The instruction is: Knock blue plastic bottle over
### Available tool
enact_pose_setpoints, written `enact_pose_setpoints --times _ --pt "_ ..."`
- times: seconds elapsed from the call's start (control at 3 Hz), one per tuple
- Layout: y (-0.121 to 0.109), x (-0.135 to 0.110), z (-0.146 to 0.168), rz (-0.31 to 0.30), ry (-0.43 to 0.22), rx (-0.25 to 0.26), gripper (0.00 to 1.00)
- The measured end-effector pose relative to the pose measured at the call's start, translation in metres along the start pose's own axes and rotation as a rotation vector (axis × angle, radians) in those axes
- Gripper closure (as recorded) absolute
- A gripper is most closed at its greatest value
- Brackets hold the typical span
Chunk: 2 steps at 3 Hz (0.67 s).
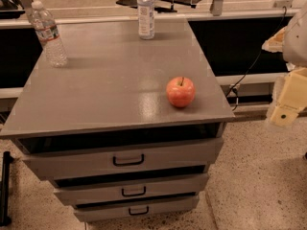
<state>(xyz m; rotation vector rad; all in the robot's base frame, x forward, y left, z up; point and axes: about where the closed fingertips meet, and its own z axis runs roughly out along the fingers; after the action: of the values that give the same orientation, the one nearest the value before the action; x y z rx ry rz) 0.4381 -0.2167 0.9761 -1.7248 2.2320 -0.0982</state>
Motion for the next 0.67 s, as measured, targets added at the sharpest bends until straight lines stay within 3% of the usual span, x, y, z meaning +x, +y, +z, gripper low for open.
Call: enact_pose_setpoints --times 0.67 --pt "-0.013 0.000 0.008 -0.017 -0.038 -0.019 0.00"
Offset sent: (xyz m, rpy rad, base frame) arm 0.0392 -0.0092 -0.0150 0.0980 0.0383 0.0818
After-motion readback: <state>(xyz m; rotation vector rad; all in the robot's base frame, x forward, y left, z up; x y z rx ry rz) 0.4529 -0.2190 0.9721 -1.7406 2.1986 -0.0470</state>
